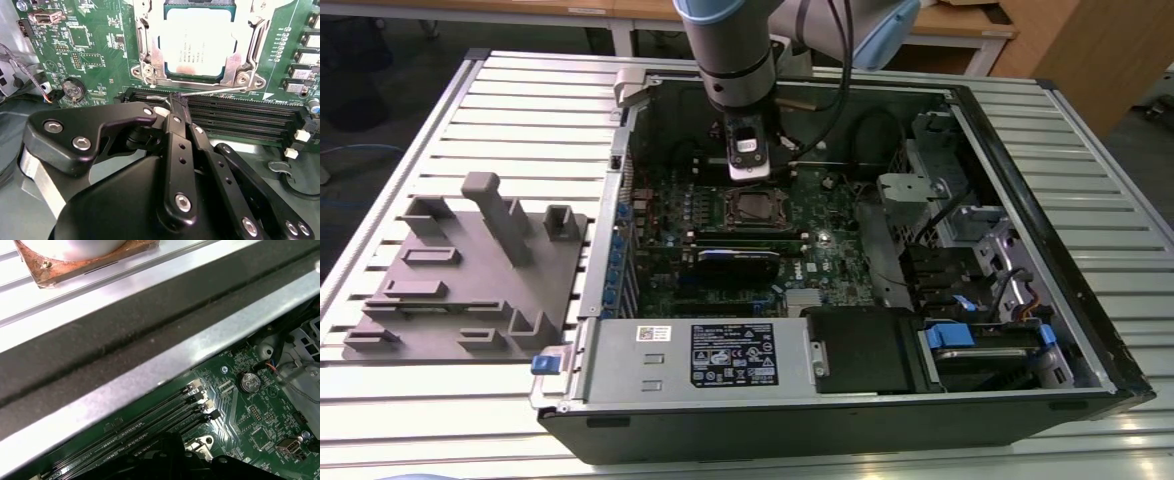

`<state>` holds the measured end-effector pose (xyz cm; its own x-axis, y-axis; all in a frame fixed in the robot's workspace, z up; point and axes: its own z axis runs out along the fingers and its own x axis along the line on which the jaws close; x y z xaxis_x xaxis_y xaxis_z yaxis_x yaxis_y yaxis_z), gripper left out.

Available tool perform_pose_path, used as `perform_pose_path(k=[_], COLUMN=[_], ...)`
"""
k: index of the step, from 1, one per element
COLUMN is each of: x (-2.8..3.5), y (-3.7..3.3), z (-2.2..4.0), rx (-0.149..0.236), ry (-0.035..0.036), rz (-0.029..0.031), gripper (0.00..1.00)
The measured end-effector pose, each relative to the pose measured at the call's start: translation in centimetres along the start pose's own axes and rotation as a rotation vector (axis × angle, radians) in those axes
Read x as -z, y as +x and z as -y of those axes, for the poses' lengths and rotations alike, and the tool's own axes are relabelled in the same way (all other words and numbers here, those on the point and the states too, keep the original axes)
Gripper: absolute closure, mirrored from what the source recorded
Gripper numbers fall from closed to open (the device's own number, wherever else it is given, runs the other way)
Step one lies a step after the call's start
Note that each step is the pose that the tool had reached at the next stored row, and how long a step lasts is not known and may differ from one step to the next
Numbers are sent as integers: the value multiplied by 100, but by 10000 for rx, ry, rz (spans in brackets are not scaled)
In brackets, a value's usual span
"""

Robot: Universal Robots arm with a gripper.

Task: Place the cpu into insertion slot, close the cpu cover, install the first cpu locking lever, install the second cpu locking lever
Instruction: 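Install the first cpu locking lever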

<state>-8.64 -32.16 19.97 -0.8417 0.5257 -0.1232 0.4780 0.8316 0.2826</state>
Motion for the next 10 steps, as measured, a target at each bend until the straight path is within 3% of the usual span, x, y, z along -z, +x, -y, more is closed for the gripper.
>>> perform_pose_path(k=[6, 10], x=[-3, -25], y=[1, 6], z=[-1, 0], rx=[6, 47], ry=[9, 97], rz=[10, 108], gripper=[90, 90])
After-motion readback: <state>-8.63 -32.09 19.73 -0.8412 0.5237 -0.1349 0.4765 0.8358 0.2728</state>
